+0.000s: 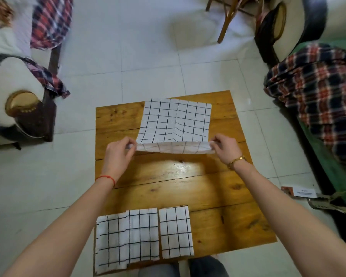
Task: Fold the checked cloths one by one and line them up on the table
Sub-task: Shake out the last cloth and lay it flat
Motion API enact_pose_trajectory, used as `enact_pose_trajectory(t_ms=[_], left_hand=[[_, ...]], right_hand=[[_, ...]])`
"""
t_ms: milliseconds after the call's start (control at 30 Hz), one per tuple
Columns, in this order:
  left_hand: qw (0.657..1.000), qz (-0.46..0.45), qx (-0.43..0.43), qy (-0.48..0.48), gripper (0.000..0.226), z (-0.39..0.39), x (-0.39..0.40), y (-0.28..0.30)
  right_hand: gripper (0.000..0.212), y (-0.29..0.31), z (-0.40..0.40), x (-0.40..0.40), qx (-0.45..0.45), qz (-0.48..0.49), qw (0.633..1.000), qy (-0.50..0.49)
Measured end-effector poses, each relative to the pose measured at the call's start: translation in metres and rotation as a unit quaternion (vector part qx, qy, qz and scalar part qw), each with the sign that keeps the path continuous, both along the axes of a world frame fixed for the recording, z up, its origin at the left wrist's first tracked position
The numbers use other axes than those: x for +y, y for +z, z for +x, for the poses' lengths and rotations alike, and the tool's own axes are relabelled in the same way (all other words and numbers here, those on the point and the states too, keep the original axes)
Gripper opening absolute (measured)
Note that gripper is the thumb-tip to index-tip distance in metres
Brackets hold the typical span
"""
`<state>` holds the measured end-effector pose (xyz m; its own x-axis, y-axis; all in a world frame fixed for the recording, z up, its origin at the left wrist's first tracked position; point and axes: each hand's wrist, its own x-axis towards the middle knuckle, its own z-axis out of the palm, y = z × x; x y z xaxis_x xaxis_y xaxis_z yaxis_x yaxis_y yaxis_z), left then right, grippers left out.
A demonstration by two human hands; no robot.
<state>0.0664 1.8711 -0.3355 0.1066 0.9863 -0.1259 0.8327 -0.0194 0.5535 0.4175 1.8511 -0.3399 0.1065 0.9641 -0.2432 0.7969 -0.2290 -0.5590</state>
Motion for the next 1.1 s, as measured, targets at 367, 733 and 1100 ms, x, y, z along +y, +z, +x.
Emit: enact_pose_trajectory(t_ms=[367,733,1100], left_hand=[[0.988,0.128,-0.076,0.027,0.009,0.028,-0.046,0.135],[0.969,0.238,-0.056,-0.017,0.012,0.036,-0.095,0.241],[0.961,0.256,-0.08,-0.062,0.012,0.028,-0.137,0.311]], right_hand=[[0.005,0.124,0.037,-0.017,0.025,0.131,0.991,0.019],[0.005,0.222,0.062,-0.047,0.036,0.23,0.97,0.068],[0.004,0.284,0.082,-0.084,0.11,0.271,0.942,0.165]])
